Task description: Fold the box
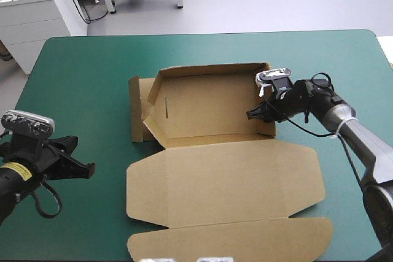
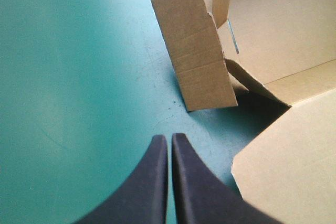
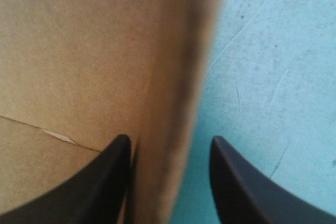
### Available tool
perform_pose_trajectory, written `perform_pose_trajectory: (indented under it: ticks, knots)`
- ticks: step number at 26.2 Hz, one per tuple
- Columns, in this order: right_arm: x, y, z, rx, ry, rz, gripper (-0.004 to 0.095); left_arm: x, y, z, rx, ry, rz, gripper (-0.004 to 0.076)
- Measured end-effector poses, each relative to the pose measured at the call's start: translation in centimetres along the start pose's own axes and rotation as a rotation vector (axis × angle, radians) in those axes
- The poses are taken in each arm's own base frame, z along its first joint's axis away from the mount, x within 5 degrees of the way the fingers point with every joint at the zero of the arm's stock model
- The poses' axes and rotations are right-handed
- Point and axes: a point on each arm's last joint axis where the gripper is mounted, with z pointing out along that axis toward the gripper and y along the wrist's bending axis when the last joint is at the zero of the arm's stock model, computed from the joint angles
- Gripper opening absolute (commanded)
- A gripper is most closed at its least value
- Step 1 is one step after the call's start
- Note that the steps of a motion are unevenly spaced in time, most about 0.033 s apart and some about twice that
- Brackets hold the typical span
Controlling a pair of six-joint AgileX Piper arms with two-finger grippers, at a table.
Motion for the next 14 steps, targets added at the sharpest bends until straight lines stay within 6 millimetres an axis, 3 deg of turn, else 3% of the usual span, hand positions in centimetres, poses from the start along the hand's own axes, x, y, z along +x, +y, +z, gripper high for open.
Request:
perform_pose_trajectory:
  ticks: [2,8,10,14]
  knots:
    - [-0.5,0.0,-0.4,0.001,-0.001,-0.008,0.073,0.0,0.0,0.0,0.0,0.0,0.0,0.0008]
    - [-2.8,0.4,-3.5,-0.005,-0.056,-0.029,0.0729,0.0,0.0,0.0,0.0,0.0,0.0,0.0008]
    - [-3.7,0.7,-5.6,-0.003,-0.091,-0.039,0.0729,0.0,0.0,0.0,0.0,0.0,0.0,0.0008]
    - [-5.5,1.6,-12.5,-0.001,-0.168,-0.069,0.0729,0.0,0.0,0.0,0.0,0.0,0.0,0.0008]
